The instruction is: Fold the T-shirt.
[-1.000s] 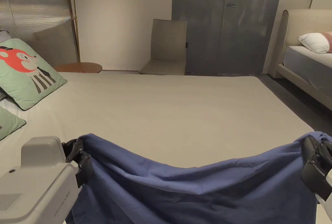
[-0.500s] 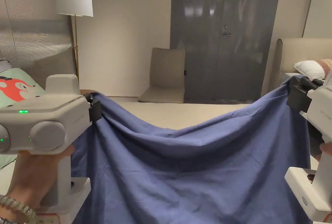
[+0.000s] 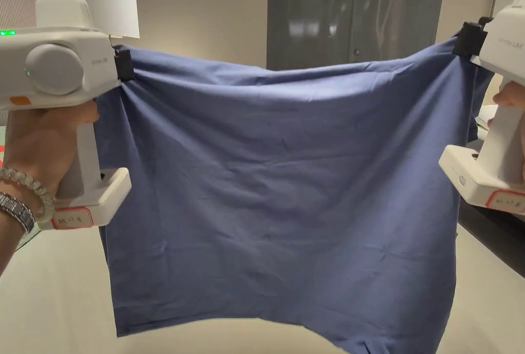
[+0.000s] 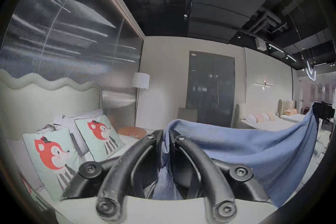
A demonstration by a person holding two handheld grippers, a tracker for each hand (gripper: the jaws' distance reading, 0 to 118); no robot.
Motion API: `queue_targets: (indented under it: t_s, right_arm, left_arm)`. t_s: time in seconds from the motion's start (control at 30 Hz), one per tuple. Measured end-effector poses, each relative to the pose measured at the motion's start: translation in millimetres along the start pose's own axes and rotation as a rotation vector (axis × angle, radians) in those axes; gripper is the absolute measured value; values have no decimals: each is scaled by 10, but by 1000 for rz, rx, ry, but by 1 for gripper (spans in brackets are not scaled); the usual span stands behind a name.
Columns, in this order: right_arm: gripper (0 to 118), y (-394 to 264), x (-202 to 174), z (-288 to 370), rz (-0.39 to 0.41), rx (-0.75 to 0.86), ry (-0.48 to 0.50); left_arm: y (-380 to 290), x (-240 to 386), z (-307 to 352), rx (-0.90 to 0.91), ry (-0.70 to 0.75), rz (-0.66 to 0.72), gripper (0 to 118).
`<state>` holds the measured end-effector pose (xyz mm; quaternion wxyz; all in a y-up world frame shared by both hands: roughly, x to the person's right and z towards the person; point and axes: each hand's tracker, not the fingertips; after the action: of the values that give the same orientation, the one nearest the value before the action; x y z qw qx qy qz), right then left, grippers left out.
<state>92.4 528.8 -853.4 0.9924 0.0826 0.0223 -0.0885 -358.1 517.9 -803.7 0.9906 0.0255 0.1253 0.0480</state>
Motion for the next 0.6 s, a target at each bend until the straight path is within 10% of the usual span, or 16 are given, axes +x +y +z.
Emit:
queue_targets:
  t_s: [0.6]
  right_arm:
    - [10, -384, -33, -484, 69, -15, -54]
  left_arm:
    - [-380, 150, -533, -3, 12, -22, 5]
